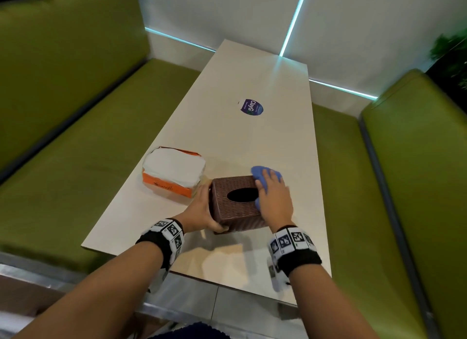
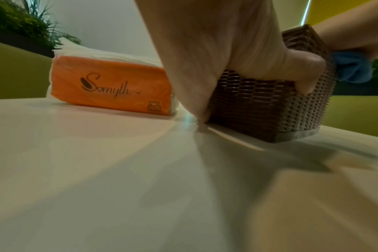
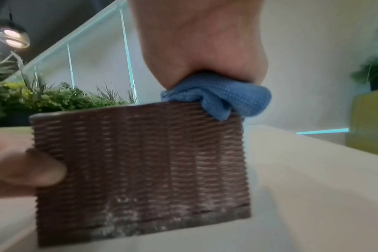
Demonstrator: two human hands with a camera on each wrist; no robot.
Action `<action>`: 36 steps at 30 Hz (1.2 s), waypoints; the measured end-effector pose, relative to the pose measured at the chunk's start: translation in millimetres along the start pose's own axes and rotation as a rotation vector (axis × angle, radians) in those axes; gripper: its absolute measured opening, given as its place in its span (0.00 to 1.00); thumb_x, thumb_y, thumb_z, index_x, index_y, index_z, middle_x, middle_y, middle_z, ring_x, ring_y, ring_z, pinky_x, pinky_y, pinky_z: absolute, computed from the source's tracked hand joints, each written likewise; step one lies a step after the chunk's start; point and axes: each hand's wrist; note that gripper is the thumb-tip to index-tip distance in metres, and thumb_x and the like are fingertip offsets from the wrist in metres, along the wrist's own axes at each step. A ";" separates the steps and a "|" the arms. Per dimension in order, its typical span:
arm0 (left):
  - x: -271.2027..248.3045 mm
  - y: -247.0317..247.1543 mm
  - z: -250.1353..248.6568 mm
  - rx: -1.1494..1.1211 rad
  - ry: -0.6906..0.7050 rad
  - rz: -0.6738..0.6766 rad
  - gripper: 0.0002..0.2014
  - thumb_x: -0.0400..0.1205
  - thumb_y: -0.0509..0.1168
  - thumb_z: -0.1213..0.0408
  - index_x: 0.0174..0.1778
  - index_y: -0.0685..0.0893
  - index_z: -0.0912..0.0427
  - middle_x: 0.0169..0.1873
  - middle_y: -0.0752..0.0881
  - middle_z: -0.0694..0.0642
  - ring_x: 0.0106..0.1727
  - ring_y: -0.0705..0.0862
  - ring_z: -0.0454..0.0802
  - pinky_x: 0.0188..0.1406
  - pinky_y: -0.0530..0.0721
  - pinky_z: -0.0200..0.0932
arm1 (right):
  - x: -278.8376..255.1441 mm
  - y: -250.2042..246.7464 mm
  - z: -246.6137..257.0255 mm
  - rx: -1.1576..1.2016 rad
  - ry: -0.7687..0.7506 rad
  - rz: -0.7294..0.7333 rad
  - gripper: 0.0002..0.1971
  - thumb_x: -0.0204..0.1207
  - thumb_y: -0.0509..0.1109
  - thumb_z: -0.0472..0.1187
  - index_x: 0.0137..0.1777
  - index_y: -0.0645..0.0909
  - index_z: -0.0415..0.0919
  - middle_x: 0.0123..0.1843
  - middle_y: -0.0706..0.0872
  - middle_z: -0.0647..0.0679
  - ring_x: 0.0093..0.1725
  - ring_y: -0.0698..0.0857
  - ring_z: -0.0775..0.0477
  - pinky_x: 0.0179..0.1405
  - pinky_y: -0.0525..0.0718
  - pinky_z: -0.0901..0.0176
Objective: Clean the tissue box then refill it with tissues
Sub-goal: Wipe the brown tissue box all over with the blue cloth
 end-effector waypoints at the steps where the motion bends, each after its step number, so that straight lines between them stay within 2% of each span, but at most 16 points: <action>1: 1.3 0.2 1.9 -0.007 0.003 0.001 0.64 0.47 0.87 0.52 0.76 0.56 0.45 0.67 0.66 0.48 0.74 0.69 0.51 0.77 0.70 0.56 | -4.0 1.3 -3.3 0.016 0.046 -0.008 0.26 0.88 0.53 0.49 0.84 0.58 0.45 0.87 0.56 0.46 0.85 0.54 0.39 0.84 0.56 0.45; 3: 2.5 2.1 7.1 0.049 -0.029 -0.009 0.62 0.47 0.86 0.53 0.74 0.56 0.43 0.67 0.68 0.50 0.73 0.69 0.49 0.76 0.71 0.50 | -18.7 15.8 9.6 -0.081 0.019 -0.050 0.28 0.88 0.49 0.52 0.84 0.58 0.42 0.86 0.59 0.41 0.85 0.57 0.38 0.84 0.55 0.45; 5: 7.2 2.2 11.5 0.002 -0.048 0.005 0.52 0.55 0.83 0.52 0.72 0.61 0.50 0.63 0.74 0.47 0.66 0.72 0.42 0.70 0.71 0.32 | -37.4 32.9 40.6 -0.122 -0.099 -0.097 0.28 0.84 0.49 0.54 0.78 0.73 0.41 0.79 0.73 0.39 0.79 0.71 0.35 0.80 0.63 0.42; 7: 9.7 1.9 5.5 -0.046 0.016 0.014 0.15 0.78 0.70 0.57 0.55 0.73 0.51 0.39 0.87 0.35 0.46 0.77 0.36 0.46 0.75 0.16 | -50.9 44.5 68.7 -0.046 -0.234 -0.024 0.28 0.79 0.50 0.55 0.72 0.80 0.46 0.75 0.80 0.43 0.75 0.78 0.38 0.76 0.66 0.44; 8: 5.0 2.0 -0.5 -0.112 0.005 0.045 0.07 0.82 0.67 0.64 0.47 0.75 0.49 0.26 0.86 0.32 0.36 0.80 0.32 0.35 0.75 0.15 | -53.9 45.2 77.8 -0.038 -0.302 -0.010 0.27 0.80 0.51 0.56 0.73 0.79 0.48 0.77 0.78 0.45 0.77 0.75 0.41 0.78 0.62 0.47; 9: 3.2 0.6 -8.1 -0.164 -0.008 0.016 0.07 0.78 0.72 0.64 0.44 0.79 0.54 0.25 0.88 0.41 0.32 0.83 0.31 0.32 0.78 0.17 | -51.7 44.2 80.2 -0.043 -0.365 -0.008 0.27 0.81 0.51 0.56 0.75 0.76 0.50 0.80 0.73 0.47 0.81 0.70 0.42 0.81 0.58 0.50; 11: 4.6 -4.7 -4.9 0.106 0.051 -0.024 0.42 0.54 0.81 0.51 0.63 0.76 0.65 0.54 0.84 0.56 0.51 0.81 0.27 0.54 0.77 0.21 | -32.5 35.0 69.1 -0.058 -0.389 0.005 0.25 0.84 0.51 0.53 0.81 0.67 0.53 0.86 0.62 0.50 0.86 0.57 0.45 0.84 0.50 0.49; 14: -3.7 -2.8 -7.4 -0.082 -0.015 0.029 0.67 0.46 0.80 0.48 0.79 0.53 0.62 0.67 0.63 0.50 0.68 0.63 0.38 0.69 0.60 0.28 | -3.8 13.8 30.8 -0.085 -0.236 -0.005 0.26 0.84 0.58 0.42 0.83 0.63 0.50 0.87 0.56 0.50 0.86 0.51 0.43 0.83 0.54 0.45; 19: -1.7 -2.3 -10.9 0.027 -0.010 -0.015 0.67 0.47 0.82 0.48 0.79 0.53 0.60 0.66 0.65 0.50 0.68 0.64 0.40 0.68 0.61 0.32 | -4.5 15.1 25.1 -0.152 -0.120 -0.054 0.26 0.87 0.53 0.48 0.85 0.56 0.48 0.88 0.52 0.45 0.87 0.48 0.40 0.85 0.49 0.43; 21: 1.0 -3.2 -7.1 0.056 -0.004 -0.014 0.63 0.53 0.83 0.52 0.80 0.54 0.65 0.70 0.65 0.53 0.72 0.65 0.46 0.69 0.61 0.30 | -26.0 27.6 49.4 -0.097 -0.209 -0.112 0.26 0.85 0.56 0.49 0.82 0.66 0.46 0.84 0.65 0.42 0.84 0.62 0.40 0.84 0.60 0.44; 23: -4.2 -4.2 -12.2 0.032 -0.052 0.068 0.45 0.71 0.77 0.65 0.79 0.59 0.73 0.73 0.69 0.60 0.75 0.69 0.47 0.73 0.64 0.39 | -43.8 40.2 60.9 0.015 -0.369 -0.079 0.24 0.80 0.60 0.51 0.75 0.77 0.47 0.78 0.76 0.44 0.78 0.73 0.40 0.78 0.70 0.47; 25: -3.7 -3.9 -7.7 -0.013 -0.038 0.060 0.35 0.73 0.74 0.69 0.72 0.66 0.76 0.65 0.76 0.55 0.69 0.74 0.30 0.68 0.69 0.46 | -48.4 43.3 51.2 -0.006 -0.500 -0.019 0.25 0.81 0.54 0.53 0.76 0.75 0.49 0.80 0.73 0.46 0.81 0.69 0.42 0.81 0.64 0.49; 28: -0.2 -3.0 -5.4 -0.008 -0.032 -0.026 0.57 0.49 0.84 0.53 0.73 0.63 0.60 0.63 0.72 0.51 0.66 0.73 0.38 0.67 0.71 0.39 | -31.3 34.3 6.9 0.020 -0.352 -0.132 0.28 0.85 0.46 0.57 0.79 0.71 0.48 0.82 0.69 0.48 0.83 0.65 0.44 0.83 0.59 0.48; 33: 2.3 -0.3 -6.3 0.009 -0.010 0.000 0.61 0.47 0.85 0.52 0.75 0.60 0.57 0.65 0.69 0.51 0.67 0.69 0.42 0.68 0.67 0.36 | -43.0 39.1 6.6 0.109 0.012 -0.262 0.26 0.87 0.49 0.53 0.81 0.68 0.42 0.84 0.65 0.45 0.84 0.60 0.39 0.85 0.58 0.48; 35: 5.2 1.2 -1.5 0.019 -0.043 -0.015 0.52 0.55 0.81 0.49 0.72 0.64 0.59 0.63 0.73 0.51 0.63 0.72 0.37 0.61 0.68 0.23 | -54.1 48.1 40.3 0.060 -0.154 -0.249 0.30 0.87 0.43 0.56 0.75 0.77 0.41 0.78 0.76 0.42 0.80 0.70 0.35 0.80 0.64 0.44; 36: 2.7 -0.8 -10.3 -0.027 -0.076 -0.028 0.35 0.66 0.77 0.51 0.66 0.70 0.56 0.57 0.78 0.50 0.60 0.77 0.38 0.54 0.71 0.18 | -55.6 54.6 51.9 0.065 -0.254 -0.218 0.30 0.87 0.43 0.57 0.73 0.79 0.43 0.77 0.78 0.43 0.78 0.72 0.35 0.78 0.65 0.44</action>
Point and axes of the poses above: each hand's wrist, its own x-axis towards the middle knuckle, its own y-axis out of the palm, z = x × y
